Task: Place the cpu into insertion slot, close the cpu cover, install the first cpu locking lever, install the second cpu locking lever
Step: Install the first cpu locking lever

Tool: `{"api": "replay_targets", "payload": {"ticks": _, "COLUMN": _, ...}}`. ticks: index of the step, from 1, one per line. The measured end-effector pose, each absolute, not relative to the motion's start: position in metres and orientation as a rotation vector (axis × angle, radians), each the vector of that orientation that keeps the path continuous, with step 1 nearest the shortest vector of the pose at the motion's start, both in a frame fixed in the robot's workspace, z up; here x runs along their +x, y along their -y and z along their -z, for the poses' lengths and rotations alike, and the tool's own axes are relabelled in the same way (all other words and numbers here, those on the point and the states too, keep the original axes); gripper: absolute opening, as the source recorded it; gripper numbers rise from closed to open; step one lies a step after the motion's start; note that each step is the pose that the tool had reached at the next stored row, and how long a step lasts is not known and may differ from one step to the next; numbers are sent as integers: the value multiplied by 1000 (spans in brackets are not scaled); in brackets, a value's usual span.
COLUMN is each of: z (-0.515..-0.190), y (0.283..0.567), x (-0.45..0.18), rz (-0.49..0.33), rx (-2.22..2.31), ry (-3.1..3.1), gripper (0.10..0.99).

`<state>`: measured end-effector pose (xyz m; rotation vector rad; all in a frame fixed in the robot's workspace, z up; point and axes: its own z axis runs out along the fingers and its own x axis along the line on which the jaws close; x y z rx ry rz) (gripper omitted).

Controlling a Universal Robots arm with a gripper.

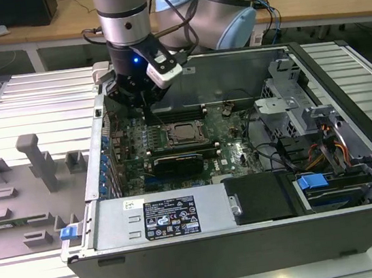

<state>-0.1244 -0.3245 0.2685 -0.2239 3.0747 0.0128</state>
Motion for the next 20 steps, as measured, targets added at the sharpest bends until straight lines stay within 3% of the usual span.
{"api": "replay_targets", "payload": {"ticks": 4, "z": -268, "y": 324, "x": -128, "rz": -23, "rx": -224, "ry": -3073, "gripper": 106}}
{"api": "replay_targets", "payload": {"ticks": 12, "z": -268, "y": 324, "x": -132, "rz": -180, "rx": -218, "ry": -3058, "gripper": 106}}
{"api": "replay_targets", "payload": {"ticks": 20, "z": -267, "y": 324, "x": -132, "rz": -178, "rx": -107, "ry": -3059, "gripper": 106}}
